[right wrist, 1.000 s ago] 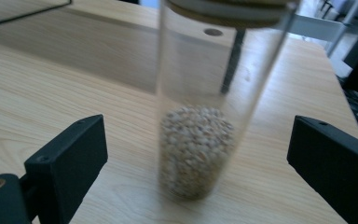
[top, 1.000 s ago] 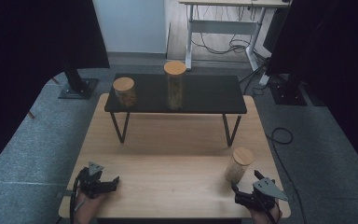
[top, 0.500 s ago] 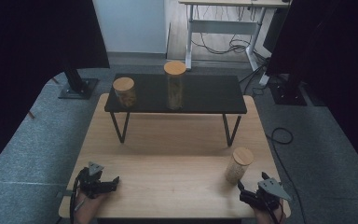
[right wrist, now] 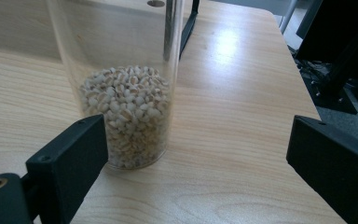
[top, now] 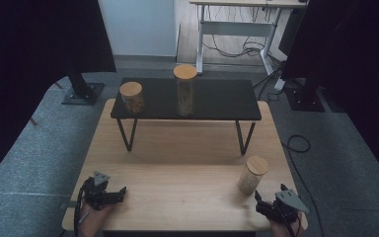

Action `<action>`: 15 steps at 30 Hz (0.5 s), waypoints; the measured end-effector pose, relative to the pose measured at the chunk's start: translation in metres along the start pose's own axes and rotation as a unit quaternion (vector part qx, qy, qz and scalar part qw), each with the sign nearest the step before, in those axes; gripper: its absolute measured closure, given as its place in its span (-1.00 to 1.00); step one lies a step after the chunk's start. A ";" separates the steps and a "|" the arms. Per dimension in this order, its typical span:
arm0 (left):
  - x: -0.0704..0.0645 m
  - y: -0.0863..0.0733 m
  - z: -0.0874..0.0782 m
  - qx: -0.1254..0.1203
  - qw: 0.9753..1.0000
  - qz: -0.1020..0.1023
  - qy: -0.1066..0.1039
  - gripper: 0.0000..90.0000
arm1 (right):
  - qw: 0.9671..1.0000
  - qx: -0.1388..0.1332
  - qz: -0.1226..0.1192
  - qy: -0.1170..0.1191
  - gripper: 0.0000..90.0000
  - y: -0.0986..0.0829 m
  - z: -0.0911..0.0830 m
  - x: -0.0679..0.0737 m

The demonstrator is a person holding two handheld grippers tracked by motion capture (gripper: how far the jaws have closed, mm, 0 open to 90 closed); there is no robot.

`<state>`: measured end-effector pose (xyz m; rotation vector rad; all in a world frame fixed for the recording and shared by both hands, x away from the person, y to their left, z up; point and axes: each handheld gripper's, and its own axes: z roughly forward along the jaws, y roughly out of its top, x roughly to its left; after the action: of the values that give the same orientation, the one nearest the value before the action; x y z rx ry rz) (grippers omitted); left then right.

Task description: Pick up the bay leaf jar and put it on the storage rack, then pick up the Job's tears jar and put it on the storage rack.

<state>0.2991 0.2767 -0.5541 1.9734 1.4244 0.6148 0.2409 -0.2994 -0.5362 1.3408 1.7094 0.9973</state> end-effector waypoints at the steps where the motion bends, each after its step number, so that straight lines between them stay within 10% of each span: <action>1: 0.000 0.000 0.000 0.000 1.000 0.000 0.000 -0.96 | 1.000 0.001 0.001 -0.001 -0.89 -0.001 0.000 0.000; 15: 0.000 0.000 0.000 0.000 1.000 -0.001 0.000 -0.96 | 1.000 0.009 0.008 0.001 -0.91 -0.005 0.004 -0.003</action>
<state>0.2989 0.2765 -0.5541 1.9719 1.4264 0.6151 0.2431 -0.3024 -0.5422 1.3669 1.7144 0.9942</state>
